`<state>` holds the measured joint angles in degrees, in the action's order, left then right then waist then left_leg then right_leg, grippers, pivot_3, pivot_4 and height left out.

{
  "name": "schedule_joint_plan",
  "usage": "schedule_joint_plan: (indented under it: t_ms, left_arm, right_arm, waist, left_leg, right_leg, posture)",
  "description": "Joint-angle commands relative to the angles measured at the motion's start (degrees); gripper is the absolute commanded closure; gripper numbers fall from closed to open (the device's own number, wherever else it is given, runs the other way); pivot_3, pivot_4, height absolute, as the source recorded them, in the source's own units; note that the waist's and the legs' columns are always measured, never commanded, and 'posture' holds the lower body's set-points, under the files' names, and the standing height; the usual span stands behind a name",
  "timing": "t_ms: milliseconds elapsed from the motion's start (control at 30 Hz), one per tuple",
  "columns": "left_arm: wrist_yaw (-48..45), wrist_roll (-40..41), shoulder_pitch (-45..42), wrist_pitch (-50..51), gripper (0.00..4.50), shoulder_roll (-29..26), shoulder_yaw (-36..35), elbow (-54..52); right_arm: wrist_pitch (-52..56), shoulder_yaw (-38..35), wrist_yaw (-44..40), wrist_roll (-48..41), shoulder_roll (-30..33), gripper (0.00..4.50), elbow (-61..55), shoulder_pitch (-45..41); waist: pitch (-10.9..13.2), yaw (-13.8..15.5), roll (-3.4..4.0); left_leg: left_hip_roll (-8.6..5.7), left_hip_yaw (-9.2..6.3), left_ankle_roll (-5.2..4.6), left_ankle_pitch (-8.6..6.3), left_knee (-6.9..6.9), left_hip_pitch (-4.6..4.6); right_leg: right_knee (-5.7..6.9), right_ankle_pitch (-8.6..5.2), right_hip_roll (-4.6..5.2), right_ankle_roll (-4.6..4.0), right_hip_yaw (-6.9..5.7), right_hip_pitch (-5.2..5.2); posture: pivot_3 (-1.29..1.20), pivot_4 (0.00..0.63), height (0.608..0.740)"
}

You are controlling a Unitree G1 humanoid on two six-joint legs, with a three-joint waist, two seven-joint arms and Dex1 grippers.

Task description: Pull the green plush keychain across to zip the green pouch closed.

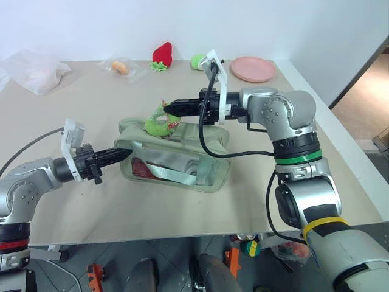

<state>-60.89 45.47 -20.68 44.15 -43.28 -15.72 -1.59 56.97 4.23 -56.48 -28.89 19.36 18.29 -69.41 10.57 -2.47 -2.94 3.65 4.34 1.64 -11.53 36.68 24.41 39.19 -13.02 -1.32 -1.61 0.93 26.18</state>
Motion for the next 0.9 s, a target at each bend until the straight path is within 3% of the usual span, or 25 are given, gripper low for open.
schedule_joint_plan:
  t_ms: [33,133,200,300,500,567,767,900]
  left_arm:
    - [-0.32,0.80,-0.97,-0.53,4.50,0.36,-0.35,-0.86]
    - [-0.22,0.87,-0.74,-0.42,4.50,0.59,-0.39,-1.18]
    - [-0.23,1.06,-0.28,-0.26,4.50,0.62,-0.61,-1.52]
    - [-0.08,1.16,0.06,-0.09,4.50,0.66,-0.77,-1.90]
    - [0.02,1.40,0.68,0.25,4.50,0.48,-1.27,-2.24]
    - [0.07,1.50,1.07,0.39,4.50,0.39,-1.44,-2.41]
    - [1.00,2.39,1.28,1.35,4.50,0.36,-1.80,-2.95]
    - [2.15,3.35,0.66,2.87,4.50,0.21,-2.20,-3.13]
  right_arm:
    - [-6.07,-1.76,-1.24,2.96,6.51,4.46,-0.03,-0.47]
    - [-13.74,0.46,-4.77,7.47,13.97,4.46,-1.00,1.71]
    - [-21.54,1.74,-11.27,11.14,23.57,4.46,-4.83,6.07]
    - [-27.17,1.16,-16.15,12.67,31.61,4.46,-7.74,9.85]
    - [-33.75,0.65,-11.45,20.67,39.44,4.46,-1.18,12.09]
    - [-34.14,1.34,-8.85,22.00,38.33,4.46,-1.00,15.56]
    - [-29.78,9.57,-1.41,25.08,25.42,4.46,-10.84,26.13]
    - [-27.52,12.17,1.41,26.92,19.81,4.46,-14.45,28.02]
  waist:
    - [0.00,0.24,0.00]
    - [0.00,0.47,0.00]
    - [0.00,0.79,0.00]
    - [0.06,1.16,0.09]
    - [0.08,-0.18,0.14]
    - [0.06,-0.25,0.11]
    - [0.05,-0.44,0.09]
    - [0.09,-0.33,0.15]
  left_leg:
    - [-0.02,0.00,0.00,0.00,0.01,0.01]
    - [-0.09,0.02,-0.02,-0.01,0.01,0.04]
    - [-0.11,0.02,-0.06,-0.03,0.01,0.05]
    - [-0.18,0.04,-0.13,-0.08,-0.02,0.08]
    - [-0.11,0.03,-0.06,-0.03,-0.02,-0.14]
    - [-0.03,0.04,-0.03,0.04,-0.02,-0.26]
    - [0.12,0.03,0.05,0.19,-0.09,-0.62]
    - [0.15,0.03,0.34,0.37,-0.17,-0.60]
  right_leg:
    - [0.00,0.00,0.02,0.01,-0.01,0.00]
    - [-0.04,-0.05,0.09,0.10,-0.02,0.00]
    - [-0.09,-0.08,0.09,0.15,-0.02,0.00]
    - [-0.11,-0.13,0.14,0.22,-0.01,0.03]
    - [-0.07,-0.03,-0.11,0.09,0.17,-0.01]
    - [-0.06,0.08,-0.24,-0.02,0.18,-0.08]
    - [0.04,0.15,-0.42,-0.10,0.19,-0.32]
    - [0.18,0.16,-0.45,-0.09,0.15,-0.22]
  posture:
    - [0.00,0.150,0.740]
    - [0.00,0.150,0.740]
    - [0.00,0.150,0.740]
    - [0.00,0.150,0.740]
    - [0.00,0.150,0.740]
    - [0.00,0.150,0.740]
    - [0.00,0.150,0.740]
    - [0.00,0.150,0.740]
